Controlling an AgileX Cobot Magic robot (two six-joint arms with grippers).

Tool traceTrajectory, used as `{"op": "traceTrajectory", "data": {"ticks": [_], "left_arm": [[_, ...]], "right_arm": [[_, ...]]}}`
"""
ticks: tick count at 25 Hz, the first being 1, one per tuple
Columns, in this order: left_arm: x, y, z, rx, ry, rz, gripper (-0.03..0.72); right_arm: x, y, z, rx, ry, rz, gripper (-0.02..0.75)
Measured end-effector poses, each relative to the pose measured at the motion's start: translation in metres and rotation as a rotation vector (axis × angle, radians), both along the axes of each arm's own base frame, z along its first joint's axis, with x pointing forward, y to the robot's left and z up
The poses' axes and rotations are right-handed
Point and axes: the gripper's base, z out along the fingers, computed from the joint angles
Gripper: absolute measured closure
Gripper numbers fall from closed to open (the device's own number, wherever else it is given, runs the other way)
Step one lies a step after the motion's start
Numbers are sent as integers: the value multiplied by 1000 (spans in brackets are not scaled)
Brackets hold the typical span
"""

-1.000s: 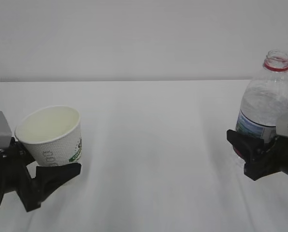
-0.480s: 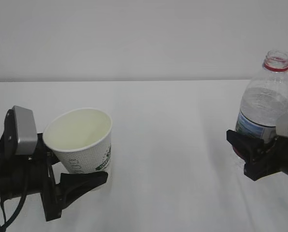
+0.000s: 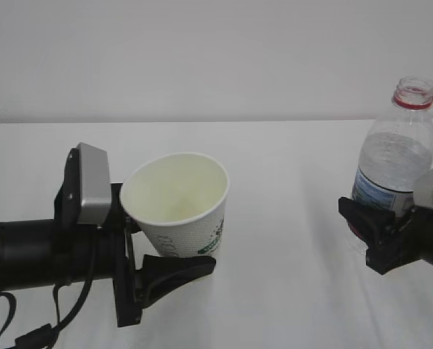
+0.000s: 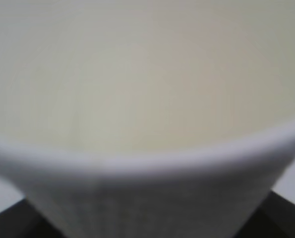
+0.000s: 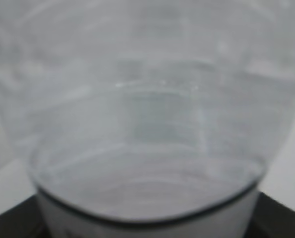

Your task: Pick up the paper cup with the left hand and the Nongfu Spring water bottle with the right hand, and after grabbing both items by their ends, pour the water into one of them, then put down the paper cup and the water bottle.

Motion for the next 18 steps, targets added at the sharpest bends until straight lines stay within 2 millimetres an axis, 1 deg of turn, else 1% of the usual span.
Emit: {"op": "traceTrajectory", "data": {"ticks": [11,14,18], "left_arm": [[-2,-32,-19,33,63,-134,133],[-4,-41,-20,66,61,-176,132],[1,-48,-15,65,80,-183,133]], "right_arm": [[-2,3,0,-9,-3,37,256],[-2,3,0,-10,-3,44,256],[-3,4,0,-15,-3,62,257]]}}
